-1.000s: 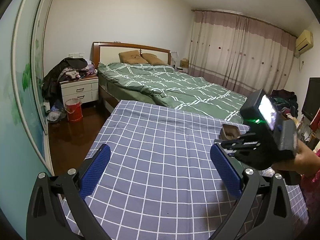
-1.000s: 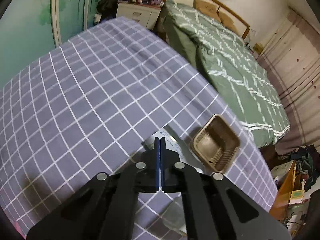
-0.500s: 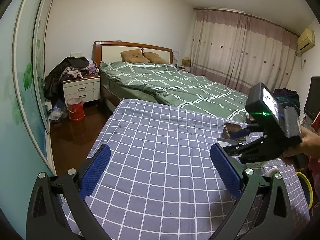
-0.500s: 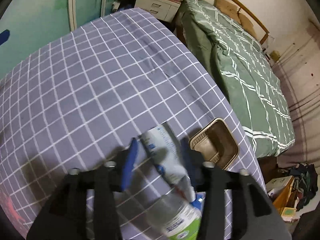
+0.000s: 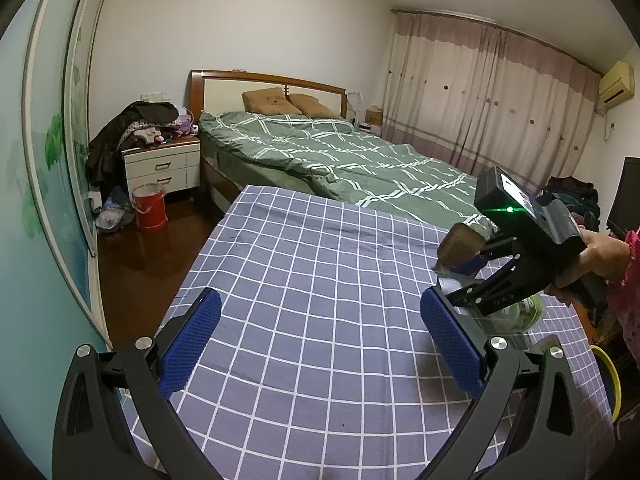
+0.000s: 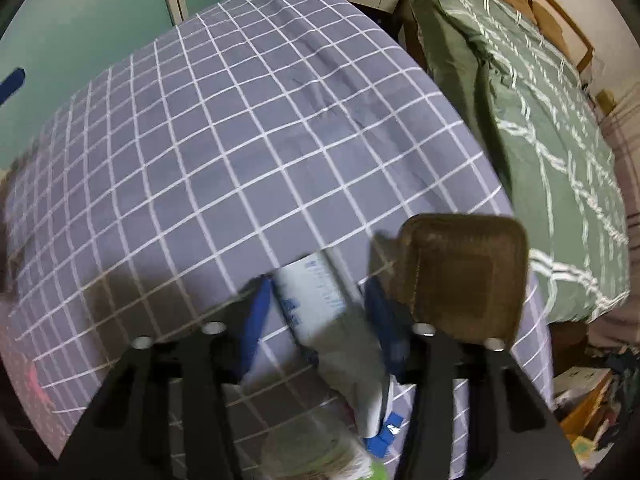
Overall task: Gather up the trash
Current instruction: 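Grasp the white toothpaste tube with the right gripper and lift it, then carry the tube over the yellow bin and open the right gripper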
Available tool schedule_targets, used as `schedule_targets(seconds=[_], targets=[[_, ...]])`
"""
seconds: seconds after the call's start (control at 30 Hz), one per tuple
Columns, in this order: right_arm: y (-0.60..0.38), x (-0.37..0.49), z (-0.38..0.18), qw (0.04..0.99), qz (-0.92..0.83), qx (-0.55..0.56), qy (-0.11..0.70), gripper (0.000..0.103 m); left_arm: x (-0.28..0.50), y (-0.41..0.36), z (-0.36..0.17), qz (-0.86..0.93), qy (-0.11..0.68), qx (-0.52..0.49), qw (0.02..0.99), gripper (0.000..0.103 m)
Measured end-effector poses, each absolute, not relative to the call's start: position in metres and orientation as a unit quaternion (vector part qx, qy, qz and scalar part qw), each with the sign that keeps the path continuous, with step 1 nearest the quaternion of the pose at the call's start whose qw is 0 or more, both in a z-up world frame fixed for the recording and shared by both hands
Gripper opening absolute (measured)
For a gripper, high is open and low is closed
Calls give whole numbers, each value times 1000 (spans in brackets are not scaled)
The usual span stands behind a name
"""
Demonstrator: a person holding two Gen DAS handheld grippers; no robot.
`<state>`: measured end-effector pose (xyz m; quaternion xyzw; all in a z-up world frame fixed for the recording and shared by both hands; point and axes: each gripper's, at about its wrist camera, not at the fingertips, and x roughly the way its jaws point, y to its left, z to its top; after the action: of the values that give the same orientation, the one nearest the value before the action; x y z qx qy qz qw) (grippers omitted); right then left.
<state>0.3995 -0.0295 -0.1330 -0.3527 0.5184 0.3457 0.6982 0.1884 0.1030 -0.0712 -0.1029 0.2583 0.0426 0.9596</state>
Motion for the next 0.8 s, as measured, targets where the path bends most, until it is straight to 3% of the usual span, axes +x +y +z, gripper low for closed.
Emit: schedule_targets(seconds=[0.17,0.33,0.63,0.8], targets=[[-38,376,-122,743,317,-351,473,22,188,101,-71,39,259,-102,960,98],[-50,351,-86,796,314,-302,421,11,188,96,-72,38,258,-91,961,98],[-97,281,-8,884,307,-192,297,11,186,87,-72,29,252,-78,964,98],[-145,248,13,913,269,-147,270,11,185,78,-73,19,252,-60,966,98]])
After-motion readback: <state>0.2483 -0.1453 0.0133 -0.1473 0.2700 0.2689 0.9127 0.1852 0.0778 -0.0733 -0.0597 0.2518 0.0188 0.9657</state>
